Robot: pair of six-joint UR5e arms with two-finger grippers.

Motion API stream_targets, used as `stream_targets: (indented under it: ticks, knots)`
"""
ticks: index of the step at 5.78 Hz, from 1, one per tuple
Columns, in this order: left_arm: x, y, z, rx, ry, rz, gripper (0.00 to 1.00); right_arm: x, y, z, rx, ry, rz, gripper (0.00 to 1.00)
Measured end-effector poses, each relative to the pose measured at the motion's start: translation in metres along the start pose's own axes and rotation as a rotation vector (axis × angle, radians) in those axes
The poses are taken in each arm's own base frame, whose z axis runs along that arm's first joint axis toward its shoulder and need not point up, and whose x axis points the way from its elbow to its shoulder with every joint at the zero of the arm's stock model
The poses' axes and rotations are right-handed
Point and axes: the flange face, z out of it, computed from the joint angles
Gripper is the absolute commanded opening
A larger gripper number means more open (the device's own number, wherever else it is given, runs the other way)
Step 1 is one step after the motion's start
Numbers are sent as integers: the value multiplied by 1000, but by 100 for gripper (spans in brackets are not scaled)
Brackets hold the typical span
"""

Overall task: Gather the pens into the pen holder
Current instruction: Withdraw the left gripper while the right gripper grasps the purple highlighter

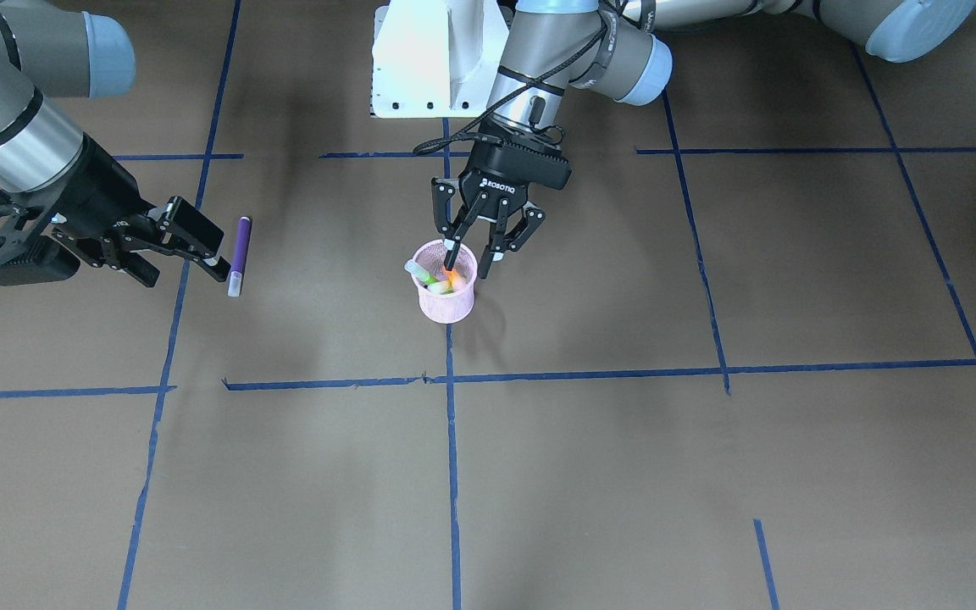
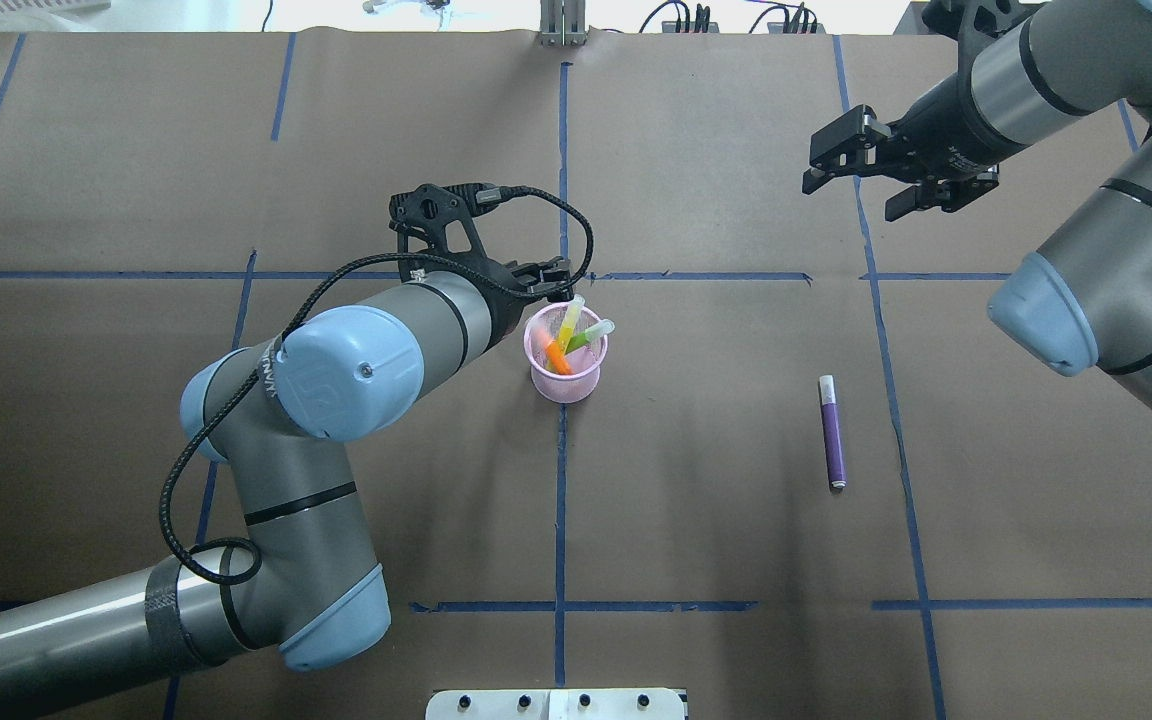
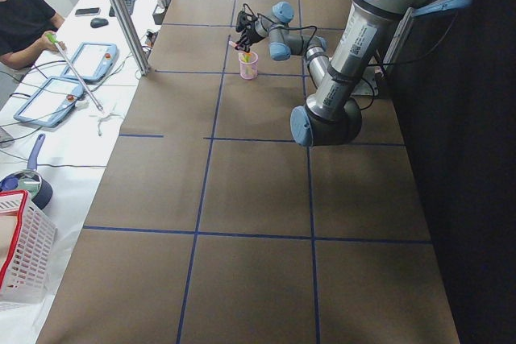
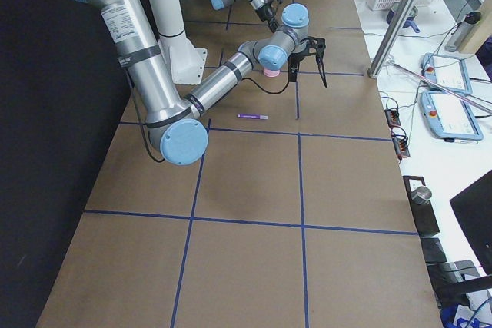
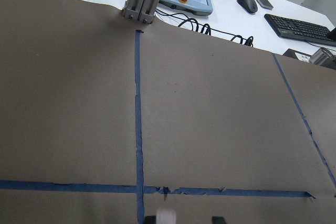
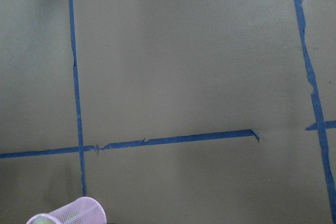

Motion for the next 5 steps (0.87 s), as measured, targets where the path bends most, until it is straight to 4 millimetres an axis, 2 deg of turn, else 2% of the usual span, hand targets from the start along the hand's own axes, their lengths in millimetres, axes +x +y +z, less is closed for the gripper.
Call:
stream_targets:
  ticks: [2,4,5]
  knots:
    - [-3,-7,-9,19,42,-11,100,14,7,16,-28,27,17,99]
    - [-15,-38,-15,43,44,-24,100,37,29,70,-115,99,42,97]
    - [-30,-53,-19,25,40,-29,100,45,40,102,-161,138,55,95]
